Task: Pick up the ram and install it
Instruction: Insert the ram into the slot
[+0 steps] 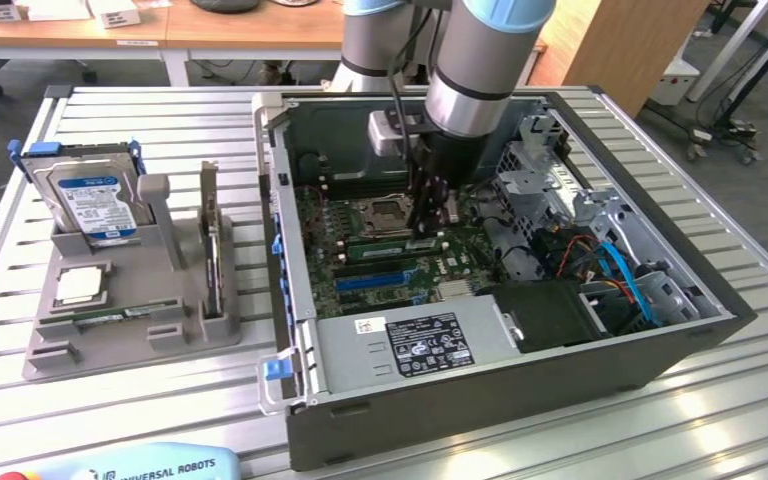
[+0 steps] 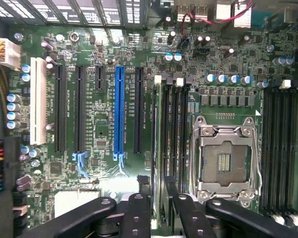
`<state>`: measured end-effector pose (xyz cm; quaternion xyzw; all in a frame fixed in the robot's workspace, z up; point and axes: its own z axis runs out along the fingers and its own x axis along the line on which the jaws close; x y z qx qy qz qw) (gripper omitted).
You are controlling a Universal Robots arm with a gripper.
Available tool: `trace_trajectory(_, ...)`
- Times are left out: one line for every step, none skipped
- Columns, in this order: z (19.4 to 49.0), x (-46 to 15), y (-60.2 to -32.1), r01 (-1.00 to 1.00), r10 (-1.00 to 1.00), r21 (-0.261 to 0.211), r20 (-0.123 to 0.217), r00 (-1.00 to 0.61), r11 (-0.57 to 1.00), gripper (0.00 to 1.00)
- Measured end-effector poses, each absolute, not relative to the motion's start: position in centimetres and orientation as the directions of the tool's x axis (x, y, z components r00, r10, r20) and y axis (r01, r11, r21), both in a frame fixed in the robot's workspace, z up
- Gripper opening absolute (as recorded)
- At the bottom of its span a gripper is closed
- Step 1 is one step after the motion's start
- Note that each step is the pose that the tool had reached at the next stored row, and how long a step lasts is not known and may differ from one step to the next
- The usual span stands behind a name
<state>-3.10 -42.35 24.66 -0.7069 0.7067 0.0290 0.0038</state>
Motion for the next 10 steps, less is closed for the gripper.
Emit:
trace_trajectory(24.8,-3.1,-42.3,-0.999,-0.999,0.036,-0.045,0.000,-0.001,0.25)
trace_trajectory(24.9,-3.1,-42.3,-0.999,-0.999,0.036,-0.044,0.000,-0.001,0.25)
trace_trajectory(25.1,-3.1,-42.3,-0.999,-0.999,0.036,-0.043,0.000,-0.001,0.25)
trace_trajectory(25.2,-3.1,-42.3,-0.999,-0.999,0.036,-0.043,0.000,-0.001,0.25)
trace_trajectory(25.3,-3.1,-42.4,-0.999,-0.999,0.036,-0.042,0.000,-0.001,0.25)
trace_trajectory(25.4,-3.1,-42.3,-0.999,-0.999,0.036,-0.041,0.000,-0.001,0.25)
trace_trajectory(25.6,-3.1,-42.3,-0.999,-0.999,0.036,-0.041,0.000,-0.001,0.25)
trace_trajectory(25.6,-3.1,-42.3,-0.999,-0.999,0.036,-0.041,0.000,-0.001,0.25)
trace_trajectory(26.1,-3.1,-42.3,-0.999,-0.999,0.036,-0.038,0.000,-0.001,0.25)
trace_trajectory(26.3,-3.1,-42.3,-0.999,-0.999,0.036,-0.038,-0.001,-0.001,0.25)
